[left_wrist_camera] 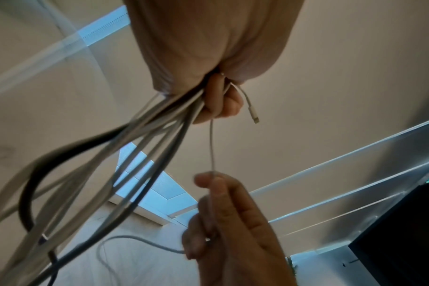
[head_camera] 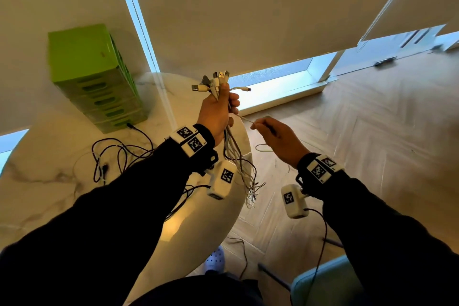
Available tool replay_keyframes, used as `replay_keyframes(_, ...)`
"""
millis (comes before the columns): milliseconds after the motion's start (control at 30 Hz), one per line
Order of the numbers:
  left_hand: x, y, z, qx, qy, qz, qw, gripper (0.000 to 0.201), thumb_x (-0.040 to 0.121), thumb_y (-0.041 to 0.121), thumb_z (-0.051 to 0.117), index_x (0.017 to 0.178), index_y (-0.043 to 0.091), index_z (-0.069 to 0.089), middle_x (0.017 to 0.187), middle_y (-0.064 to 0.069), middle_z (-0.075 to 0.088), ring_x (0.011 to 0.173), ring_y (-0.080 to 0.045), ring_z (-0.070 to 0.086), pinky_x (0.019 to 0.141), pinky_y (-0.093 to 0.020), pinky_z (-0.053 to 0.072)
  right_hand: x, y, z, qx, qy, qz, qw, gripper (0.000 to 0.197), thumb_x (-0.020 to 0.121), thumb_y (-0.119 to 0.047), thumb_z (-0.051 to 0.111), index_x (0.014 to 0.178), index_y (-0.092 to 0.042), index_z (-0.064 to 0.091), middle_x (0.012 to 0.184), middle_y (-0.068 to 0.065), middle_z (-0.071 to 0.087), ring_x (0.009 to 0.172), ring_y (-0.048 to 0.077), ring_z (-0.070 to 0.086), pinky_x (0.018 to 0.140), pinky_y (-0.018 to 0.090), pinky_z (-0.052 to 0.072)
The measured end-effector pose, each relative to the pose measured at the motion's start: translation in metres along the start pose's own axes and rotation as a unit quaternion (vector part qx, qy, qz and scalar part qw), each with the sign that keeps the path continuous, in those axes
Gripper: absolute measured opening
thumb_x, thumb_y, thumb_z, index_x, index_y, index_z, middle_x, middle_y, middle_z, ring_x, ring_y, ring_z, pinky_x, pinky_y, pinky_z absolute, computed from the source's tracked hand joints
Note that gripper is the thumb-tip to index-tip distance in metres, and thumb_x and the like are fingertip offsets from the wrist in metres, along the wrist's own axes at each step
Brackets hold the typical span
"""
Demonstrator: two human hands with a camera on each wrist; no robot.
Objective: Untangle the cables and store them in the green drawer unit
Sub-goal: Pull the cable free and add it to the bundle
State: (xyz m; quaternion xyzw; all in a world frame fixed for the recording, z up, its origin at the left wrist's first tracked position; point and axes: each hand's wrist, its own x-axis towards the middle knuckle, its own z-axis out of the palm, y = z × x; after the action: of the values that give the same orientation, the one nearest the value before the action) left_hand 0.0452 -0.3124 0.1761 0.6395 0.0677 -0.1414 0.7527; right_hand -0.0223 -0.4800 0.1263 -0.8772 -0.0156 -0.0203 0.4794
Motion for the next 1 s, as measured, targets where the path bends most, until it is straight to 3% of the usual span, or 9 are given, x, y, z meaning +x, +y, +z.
replay_keyframes(133, 0.006, -0.008, -0.011, 0.028, 0.043, 0.01, 0.999, 0.049, 0.103, 0.052, 0.043, 0.079, 0.014, 0.063, 0.076, -0.002, 0.065, 0.072, -0.017, 0.058, 0.048, -0.024, 0.035, 0.005, -0.001, -0.01, -0.04, 0.082, -0.034, 0.995, 0.018, 0.103, -0.023, 0.05, 0.105, -0.011, 0.064, 0.086, -0.014, 0.061, 0.075, -0.008, 0.054, 0.068, 0.007, 0.04)
replay_keyframes(233, 0.007, -0.009, -0.019, -0.002, 0.035, 0.002, 0.999, 0.05, 0.103, 0.05, 0.043, 0.072, 0.014, 0.055, 0.068, -0.001, 0.058, 0.057, -0.012, 0.049, 0.047, -0.024, 0.034, 0.005, 0.007, -0.022, -0.088, 0.082, -0.011, 0.993, 0.02, 0.104, -0.025, 0.048, 0.103, -0.011, 0.063, 0.082, -0.007, 0.061, 0.066, -0.003, 0.052, 0.062, 0.007, 0.038)
replay_keyframes(400, 0.006, 0.0, -0.036, -0.1, -0.008, -0.018, 0.995, 0.046, 0.104, 0.049, 0.041, 0.072, 0.016, 0.047, 0.057, 0.004, 0.034, 0.045, -0.008, 0.025, 0.047, -0.022, 0.025, -0.02, 0.068, -0.04, -0.289, -0.141, 0.153, 0.934, 0.021, 0.102, -0.025, 0.046, 0.098, -0.019, 0.065, 0.098, 0.006, 0.071, 0.079, 0.019, 0.064, 0.074, 0.031, 0.046)
replay_keyframes(567, 0.005, 0.011, -0.054, -0.16, -0.038, -0.03, 0.986, 0.043, 0.104, 0.047, 0.043, 0.071, 0.02, 0.042, 0.056, 0.006, 0.023, 0.05, -0.009, 0.017, 0.046, -0.022, 0.019, -0.048, 0.1, -0.041, -0.3, -0.258, 0.277, 0.876, 0.022, 0.1, -0.026, 0.047, 0.085, -0.031, 0.062, 0.089, 0.0, 0.069, 0.084, 0.021, 0.069, 0.076, 0.029, 0.05)
replay_keyframes(667, 0.005, 0.014, -0.057, -0.186, -0.061, -0.044, 0.98, 0.044, 0.105, 0.045, 0.044, 0.07, 0.019, 0.042, 0.054, 0.006, 0.023, 0.047, -0.009, 0.019, 0.044, -0.022, 0.021, -0.046, 0.1, -0.026, -0.356, -0.278, 0.278, 0.848, 0.022, 0.097, -0.036, 0.053, 0.117, -0.032, 0.061, 0.129, 0.003, 0.061, 0.118, 0.024, 0.056, 0.098, 0.036, 0.044)
replay_keyframes(733, 0.002, 0.017, -0.055, -0.19, -0.079, -0.051, 0.977, 0.044, 0.105, 0.044, 0.044, 0.069, 0.019, 0.04, 0.054, 0.006, 0.023, 0.047, -0.009, 0.02, 0.045, -0.023, 0.022, -0.036, 0.084, -0.012, -0.337, -0.263, 0.212, 0.879, 0.071, 0.086, -0.048, 0.068, 0.148, -0.031, 0.037, 0.155, 0.004, 0.033, 0.141, 0.025, 0.033, 0.115, 0.046, 0.031)
replay_keyframes(833, -0.006, 0.02, -0.048, -0.179, -0.107, -0.05, 0.977, 0.042, 0.107, 0.04, 0.041, 0.071, 0.019, 0.038, 0.055, 0.005, 0.024, 0.046, -0.009, 0.021, 0.046, -0.022, 0.024, -0.011, 0.019, 0.014, -0.147, -0.235, 0.113, 0.954, 0.122, 0.063, -0.061, 0.084, 0.156, -0.033, 0.01, 0.161, -0.007, 0.015, 0.144, 0.012, 0.018, 0.118, 0.04, 0.021)
replay_keyframes(900, -0.014, 0.022, -0.042, -0.167, -0.127, -0.051, 0.976, 0.039, 0.107, 0.035, 0.042, 0.072, 0.018, 0.037, 0.055, 0.005, 0.025, 0.046, -0.009, 0.024, 0.047, -0.022, 0.026, 0.004, -0.025, 0.037, -0.024, -0.255, 0.09, 0.962, 0.115, 0.064, -0.047, 0.089, 0.154, -0.031, 0.019, 0.154, -0.012, 0.027, 0.138, 0.003, 0.029, 0.116, 0.034, 0.026)
replay_keyframes(1000, -0.022, 0.023, -0.043, -0.122, -0.158, -0.048, 0.979, 0.036, 0.104, 0.017, 0.047, 0.069, 0.019, 0.038, 0.054, 0.004, 0.029, 0.051, -0.012, 0.032, 0.055, -0.026, 0.032, 0.019, -0.066, 0.064, 0.062, -0.283, 0.082, 0.954, 0.05, 0.081, -0.026, 0.08, 0.125, -0.009, 0.063, 0.12, 0.007, 0.069, 0.11, 0.015, 0.065, 0.101, 0.033, 0.049)
